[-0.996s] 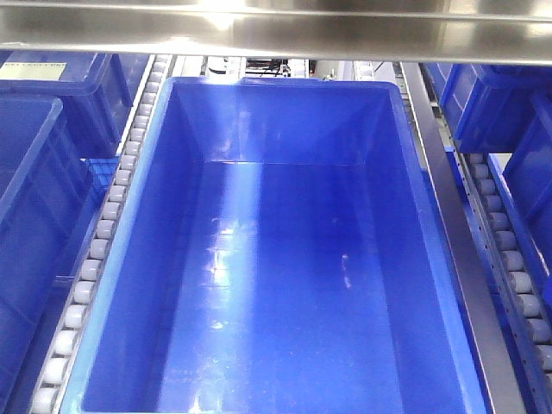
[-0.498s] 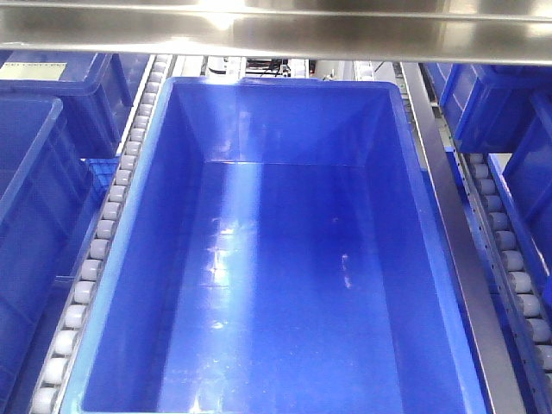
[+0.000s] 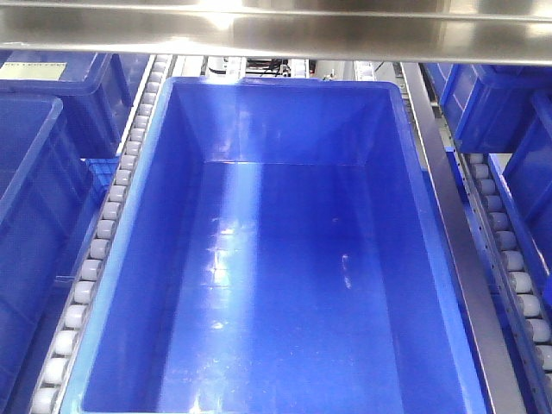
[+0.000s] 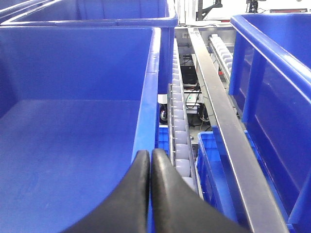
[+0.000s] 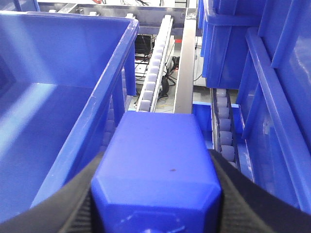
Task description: Pour parts from conveyor to right shelf
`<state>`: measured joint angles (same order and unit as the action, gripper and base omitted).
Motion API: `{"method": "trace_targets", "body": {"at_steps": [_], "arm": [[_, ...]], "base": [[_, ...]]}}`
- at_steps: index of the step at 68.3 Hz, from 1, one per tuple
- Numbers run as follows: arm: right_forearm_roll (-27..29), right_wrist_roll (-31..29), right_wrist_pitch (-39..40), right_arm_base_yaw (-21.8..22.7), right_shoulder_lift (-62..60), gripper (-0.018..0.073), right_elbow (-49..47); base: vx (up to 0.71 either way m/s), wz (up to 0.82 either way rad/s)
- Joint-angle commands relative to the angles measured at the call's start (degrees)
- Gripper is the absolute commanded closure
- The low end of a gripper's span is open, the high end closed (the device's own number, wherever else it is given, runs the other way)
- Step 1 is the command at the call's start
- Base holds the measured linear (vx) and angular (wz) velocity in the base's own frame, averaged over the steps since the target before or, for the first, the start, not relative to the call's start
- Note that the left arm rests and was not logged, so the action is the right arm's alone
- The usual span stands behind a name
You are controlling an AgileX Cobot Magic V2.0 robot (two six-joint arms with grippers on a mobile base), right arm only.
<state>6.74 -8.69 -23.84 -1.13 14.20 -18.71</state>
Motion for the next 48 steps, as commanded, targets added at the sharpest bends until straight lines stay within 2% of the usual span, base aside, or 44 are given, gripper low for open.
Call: {"method": "trace_targets", "body": {"at_steps": [1,16,23,48], "arm": [[1.1,-0.1,5.7,0.0,1.0,0.0565,-1.9],[2.0,-0.2,7.1,-0.2,8.4,0.0565,-6.0],[1.6,-0.2,7.1,-2.5,13.6,0.0565,-9.3],[-1.7,0.3,6.0,-20.2,35.2,0.0565,-21.9]], "base": [[0.00,0.00],[0.00,0.00],[0.00,0.00],[0.00,0.00]]}}
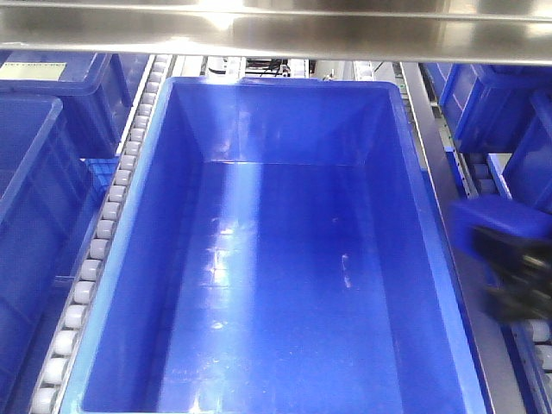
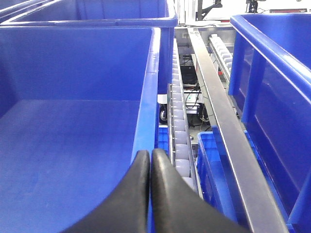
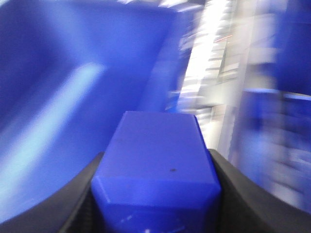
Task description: Pour parts from conveyor to right shelf
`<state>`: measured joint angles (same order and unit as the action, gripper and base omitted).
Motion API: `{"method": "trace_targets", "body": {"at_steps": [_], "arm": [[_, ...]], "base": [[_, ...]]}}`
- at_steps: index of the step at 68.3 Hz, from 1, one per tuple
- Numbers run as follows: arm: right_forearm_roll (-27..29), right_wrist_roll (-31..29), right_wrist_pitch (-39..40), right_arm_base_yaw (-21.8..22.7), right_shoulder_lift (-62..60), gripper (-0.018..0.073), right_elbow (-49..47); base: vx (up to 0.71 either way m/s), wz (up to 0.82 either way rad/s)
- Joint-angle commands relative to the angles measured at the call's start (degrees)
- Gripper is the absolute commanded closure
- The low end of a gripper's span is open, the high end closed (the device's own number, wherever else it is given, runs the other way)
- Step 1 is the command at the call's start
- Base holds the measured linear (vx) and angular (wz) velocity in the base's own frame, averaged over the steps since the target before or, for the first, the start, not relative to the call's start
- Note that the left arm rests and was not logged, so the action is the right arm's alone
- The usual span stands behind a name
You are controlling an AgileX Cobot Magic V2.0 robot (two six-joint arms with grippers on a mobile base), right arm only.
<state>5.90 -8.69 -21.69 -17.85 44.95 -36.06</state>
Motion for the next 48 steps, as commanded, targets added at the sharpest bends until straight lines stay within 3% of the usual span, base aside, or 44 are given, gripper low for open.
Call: {"method": "trace_targets", "body": {"at_steps": [1,12,24,36,48], "arm": [[-0.9,0.3,3.8,-4.1,5.2,0.0565,-5.0],[-1.6,0.3,2.2,-12.0,14.5,0.0565,-10.5],[-1.7,0.7,-0.6,-17.0,25.1,0.0565,-16.6],[-2.0,4.1,-6.4,-18.2,35.3,0.0565,-23.8],[-3.3,8.3,-17.0,-18.2,43.8,0.0565,-33.4]], "base": [[0.00,0.00],[0.00,0.00],[0.00,0.00],[0.00,0.00],[0.00,0.00]]}}
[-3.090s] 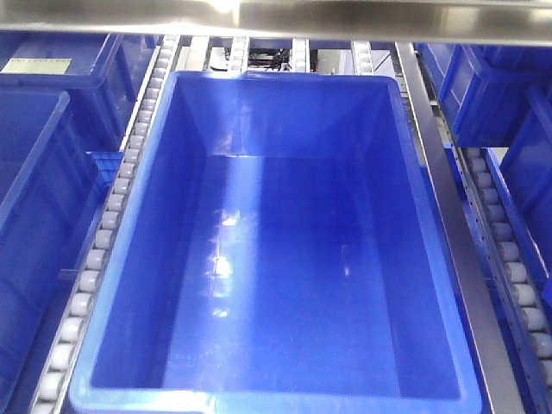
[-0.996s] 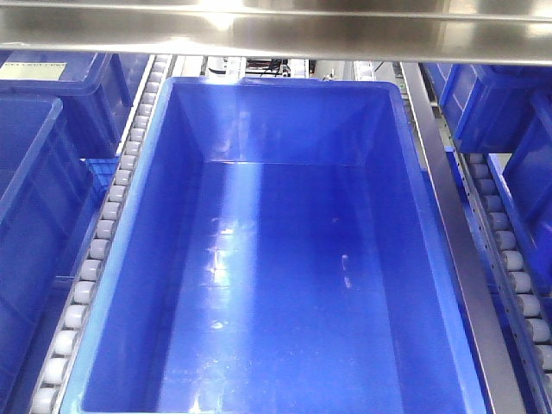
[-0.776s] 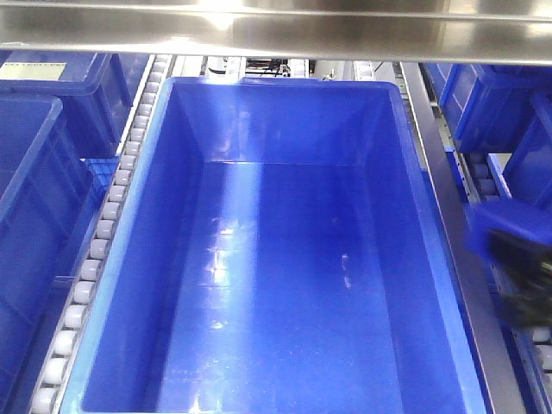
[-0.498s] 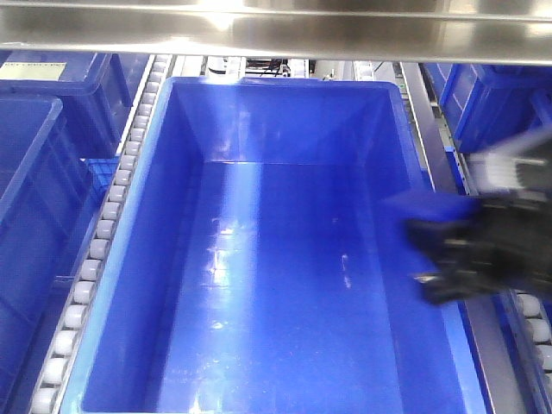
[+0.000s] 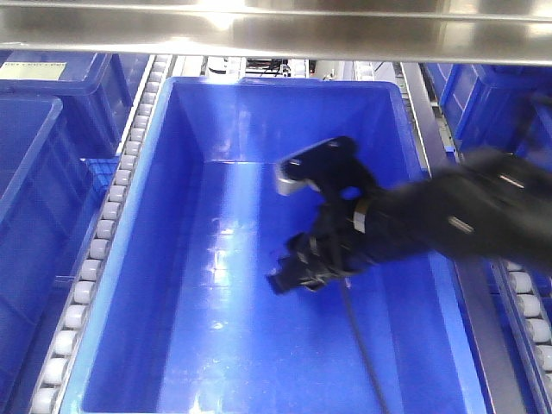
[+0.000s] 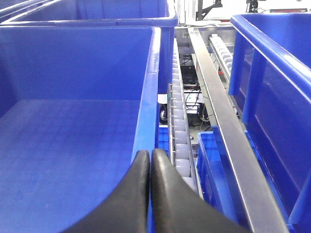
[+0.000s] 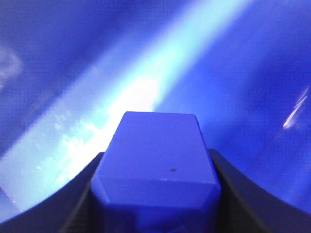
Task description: Pour parts from conveyor to right shelf
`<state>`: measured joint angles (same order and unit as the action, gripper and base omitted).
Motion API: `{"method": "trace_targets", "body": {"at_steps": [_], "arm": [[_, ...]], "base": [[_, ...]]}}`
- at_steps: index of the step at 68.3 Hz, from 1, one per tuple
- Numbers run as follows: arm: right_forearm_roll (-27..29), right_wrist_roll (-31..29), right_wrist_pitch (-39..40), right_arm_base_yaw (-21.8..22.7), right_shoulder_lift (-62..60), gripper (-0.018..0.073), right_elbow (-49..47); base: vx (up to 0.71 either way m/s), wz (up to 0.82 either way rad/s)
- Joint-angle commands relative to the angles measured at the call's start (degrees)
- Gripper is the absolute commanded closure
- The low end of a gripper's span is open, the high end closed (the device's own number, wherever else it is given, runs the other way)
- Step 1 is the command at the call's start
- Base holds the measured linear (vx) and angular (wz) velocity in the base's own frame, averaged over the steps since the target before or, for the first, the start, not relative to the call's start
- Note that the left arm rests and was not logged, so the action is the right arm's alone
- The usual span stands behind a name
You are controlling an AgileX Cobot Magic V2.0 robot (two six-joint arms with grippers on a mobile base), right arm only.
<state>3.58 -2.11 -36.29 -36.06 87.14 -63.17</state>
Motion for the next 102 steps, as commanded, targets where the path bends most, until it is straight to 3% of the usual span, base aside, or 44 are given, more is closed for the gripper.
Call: {"method": "trace_targets", "body": {"at_steps": [1,37,69,84,102], "arm": [[-1.1,1.7,-3.3,0.1,2.2,0.0565,-7.1],[-4.0,1.2,-26.6,0.1,24.4,0.0565,-32.6],[-3.1,-0.5,-29.1,0.1,29.5,0.0549,-34.1],[-2.9,-0.5,-29.0,0.1,29.5,0.0407,-34.1],[-3.0,-0.5,-28.3,0.1,29.5,0.0063,-34.1]], "base": [[0.00,0.00],[0.00,0.00],[0.00,0.00],[0.00,0.00],[0.00,0.00]]}}
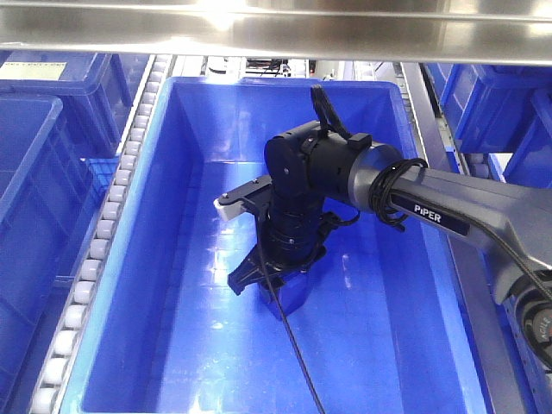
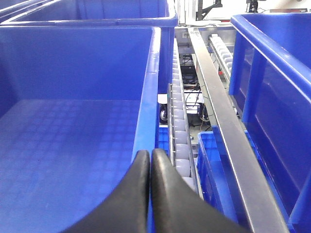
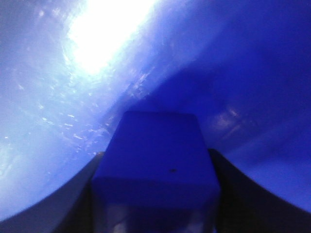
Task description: Pour parts from conveyor to right shelf
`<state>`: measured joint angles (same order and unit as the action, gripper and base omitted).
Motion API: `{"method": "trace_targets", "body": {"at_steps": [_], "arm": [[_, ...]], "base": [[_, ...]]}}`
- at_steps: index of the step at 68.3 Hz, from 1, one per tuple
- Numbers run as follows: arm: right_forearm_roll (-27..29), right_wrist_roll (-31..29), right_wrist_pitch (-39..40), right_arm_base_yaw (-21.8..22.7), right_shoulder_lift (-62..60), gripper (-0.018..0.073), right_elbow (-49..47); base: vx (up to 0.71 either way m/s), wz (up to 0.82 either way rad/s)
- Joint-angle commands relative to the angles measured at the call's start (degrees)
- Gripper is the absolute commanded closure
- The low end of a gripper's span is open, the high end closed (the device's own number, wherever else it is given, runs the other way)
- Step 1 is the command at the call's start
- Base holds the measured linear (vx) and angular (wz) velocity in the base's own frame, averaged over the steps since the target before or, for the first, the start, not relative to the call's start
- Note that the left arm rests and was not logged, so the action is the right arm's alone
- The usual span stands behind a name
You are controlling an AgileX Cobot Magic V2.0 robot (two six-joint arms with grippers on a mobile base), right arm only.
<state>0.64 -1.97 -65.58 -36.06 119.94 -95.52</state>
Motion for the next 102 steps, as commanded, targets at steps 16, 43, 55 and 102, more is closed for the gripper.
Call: {"method": "trace_targets", "body": {"at_steps": [16,43,55,102], "arm": [[0.0,-0.4,4.8,0.1,-5.6,-0.0050,-1.6],[-2.4,4.6,20.3,0.1,-17.7,0.0090,5.8],[-3.6,8.2,33.9,0.2,-27.2,0.0349,19.7],[-6.4,8.3,59.6,2.5,-62.7,0.0569,55.2]], "base": [[0.00,0.00],[0.00,0.00],[0.00,0.00],[0.00,0.00]]}}
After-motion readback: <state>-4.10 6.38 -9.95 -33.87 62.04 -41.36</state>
